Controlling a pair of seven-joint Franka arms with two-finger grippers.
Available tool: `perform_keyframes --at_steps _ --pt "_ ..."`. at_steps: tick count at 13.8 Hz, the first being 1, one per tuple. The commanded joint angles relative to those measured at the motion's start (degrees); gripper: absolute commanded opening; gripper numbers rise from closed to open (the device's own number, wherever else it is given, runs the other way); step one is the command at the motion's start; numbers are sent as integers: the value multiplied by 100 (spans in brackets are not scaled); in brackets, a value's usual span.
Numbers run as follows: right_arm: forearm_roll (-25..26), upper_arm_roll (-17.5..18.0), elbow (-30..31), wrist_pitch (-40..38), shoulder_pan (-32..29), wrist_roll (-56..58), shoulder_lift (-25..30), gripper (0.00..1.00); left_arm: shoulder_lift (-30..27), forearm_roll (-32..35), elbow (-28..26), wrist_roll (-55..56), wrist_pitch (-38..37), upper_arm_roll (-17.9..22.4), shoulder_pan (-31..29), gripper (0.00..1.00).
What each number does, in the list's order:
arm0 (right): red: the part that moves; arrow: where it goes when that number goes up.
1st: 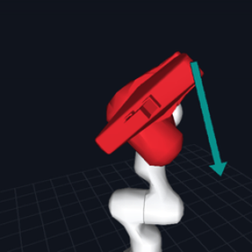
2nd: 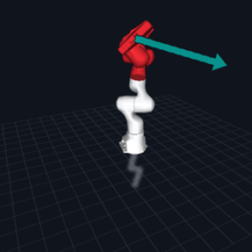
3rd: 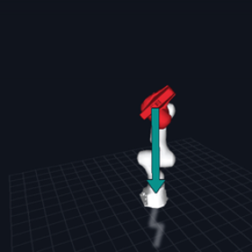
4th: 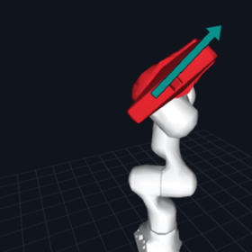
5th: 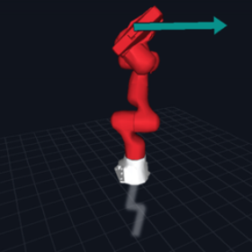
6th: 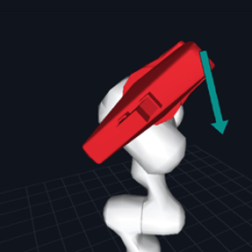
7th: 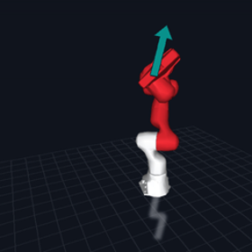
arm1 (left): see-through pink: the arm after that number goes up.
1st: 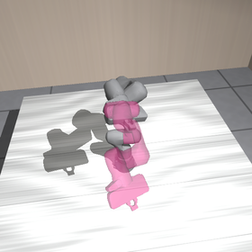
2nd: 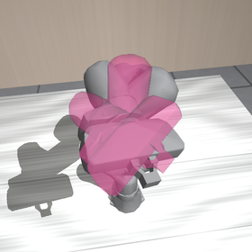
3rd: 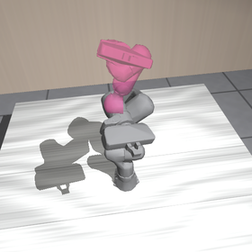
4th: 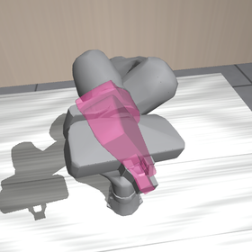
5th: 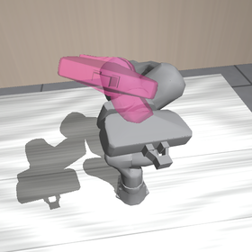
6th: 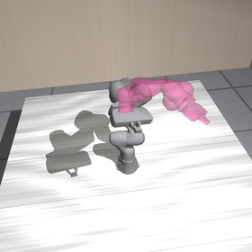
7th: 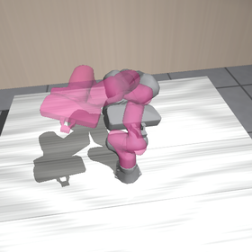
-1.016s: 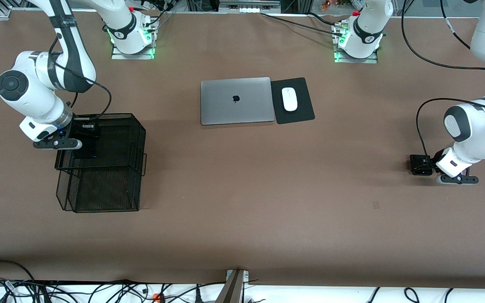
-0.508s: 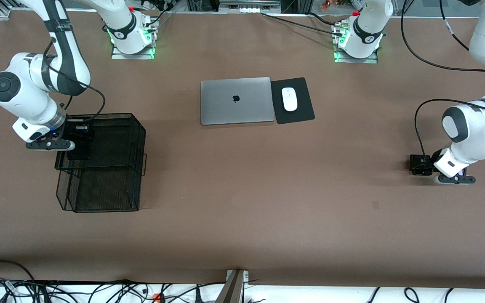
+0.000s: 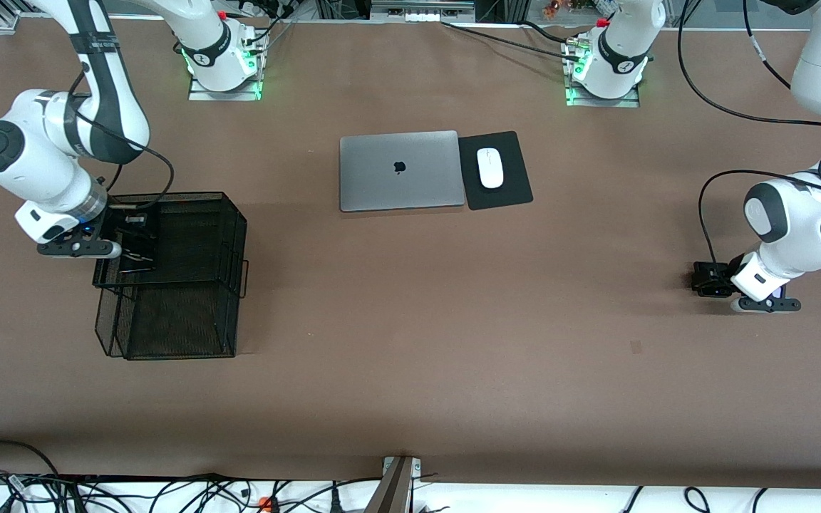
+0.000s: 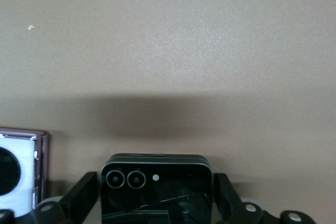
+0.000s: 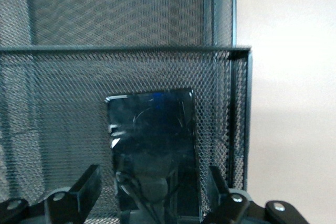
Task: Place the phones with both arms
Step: 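Lift the small black flip phone with the left gripper while the right gripper withdraws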
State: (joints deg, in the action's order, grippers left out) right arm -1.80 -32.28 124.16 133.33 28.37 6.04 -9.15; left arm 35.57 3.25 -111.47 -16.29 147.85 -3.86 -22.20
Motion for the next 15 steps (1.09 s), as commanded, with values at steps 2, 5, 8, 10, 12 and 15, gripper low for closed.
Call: perform_keyframes --at_steps 2,5,8,10,12,15 --pt "-224 20 -1276 -1630 -42 107 1 89 29 -105 11 108 42 -1 14 42" --pt "-461 20 -2349 -2835 -60 20 -209 89 29 -96 29 257 24 0 40 4" --pt "-743 20 -3884 -4170 -218 -33 -876 89 -32 -105 186 512 -307 -9 233 0" --pt "-857 20 -4992 -5085 -376 -51 -1351 89 -50 -96 519 767 -860 -9 417 0" --pt "-849 20 -5296 -5273 -420 -68 -1406 90 -85 -96 976 1012 -1536 -18 637 0" --pt "-858 29 -5270 -5107 -473 -86 -1397 96 -94 -87 1688 1741 -2487 -18 1251 0"
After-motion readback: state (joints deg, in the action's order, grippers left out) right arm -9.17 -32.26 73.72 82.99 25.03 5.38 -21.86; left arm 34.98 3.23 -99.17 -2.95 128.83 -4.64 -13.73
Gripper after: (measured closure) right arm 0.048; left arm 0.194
